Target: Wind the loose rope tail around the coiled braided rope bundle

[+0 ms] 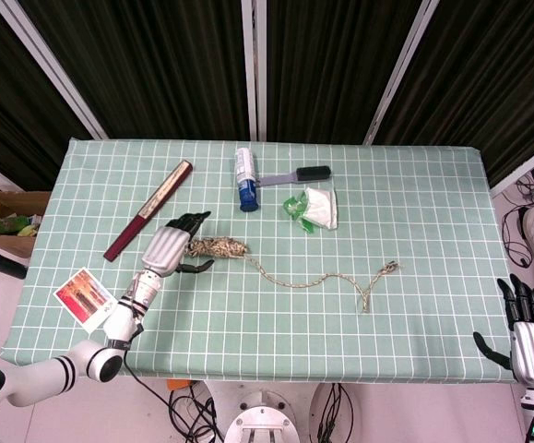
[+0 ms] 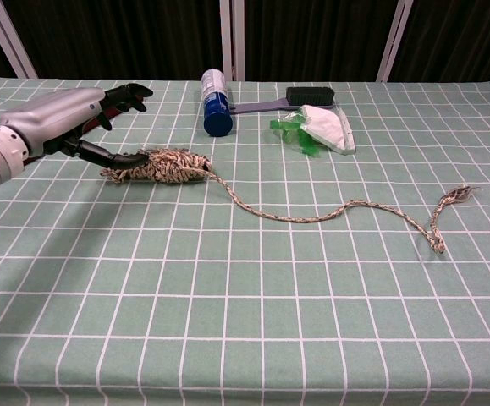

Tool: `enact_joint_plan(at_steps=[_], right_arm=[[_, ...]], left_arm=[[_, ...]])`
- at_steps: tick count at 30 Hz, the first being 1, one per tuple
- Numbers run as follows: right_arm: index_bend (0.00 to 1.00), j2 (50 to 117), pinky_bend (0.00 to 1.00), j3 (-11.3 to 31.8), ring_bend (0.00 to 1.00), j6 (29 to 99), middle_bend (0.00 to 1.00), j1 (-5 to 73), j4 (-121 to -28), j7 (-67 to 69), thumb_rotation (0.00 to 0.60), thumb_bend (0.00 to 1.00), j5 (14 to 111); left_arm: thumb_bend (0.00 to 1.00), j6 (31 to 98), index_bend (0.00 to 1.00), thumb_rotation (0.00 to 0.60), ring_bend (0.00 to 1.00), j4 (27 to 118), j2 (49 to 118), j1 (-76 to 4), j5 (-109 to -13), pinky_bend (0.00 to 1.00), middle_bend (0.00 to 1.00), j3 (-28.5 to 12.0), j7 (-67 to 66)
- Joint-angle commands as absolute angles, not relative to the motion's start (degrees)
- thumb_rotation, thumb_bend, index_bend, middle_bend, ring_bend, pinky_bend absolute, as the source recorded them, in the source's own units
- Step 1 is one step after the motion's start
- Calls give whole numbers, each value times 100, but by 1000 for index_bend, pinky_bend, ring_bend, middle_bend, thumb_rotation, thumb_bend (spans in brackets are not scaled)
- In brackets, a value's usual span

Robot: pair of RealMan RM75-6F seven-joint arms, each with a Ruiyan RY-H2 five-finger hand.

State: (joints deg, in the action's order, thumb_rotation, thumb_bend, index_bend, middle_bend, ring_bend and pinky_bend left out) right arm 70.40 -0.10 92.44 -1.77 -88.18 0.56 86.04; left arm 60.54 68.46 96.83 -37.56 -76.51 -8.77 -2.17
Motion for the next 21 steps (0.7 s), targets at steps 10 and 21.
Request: enact_joint_plan(at_steps=[10,21], right_arm=[[0,6821,0,24,0,9084,0,-165,-9056,650,600,177,8705],[0,6743,0,85,0,9203,0,-190,-9191,652,600,224,8864]], left_arm=[[206,5602,157,576,137,6559,9900,-3874,-7346,278,166,-888,-477],[230,5621,309,600,237,6124,10225,-3958,-7385,361,301,-984,-145]])
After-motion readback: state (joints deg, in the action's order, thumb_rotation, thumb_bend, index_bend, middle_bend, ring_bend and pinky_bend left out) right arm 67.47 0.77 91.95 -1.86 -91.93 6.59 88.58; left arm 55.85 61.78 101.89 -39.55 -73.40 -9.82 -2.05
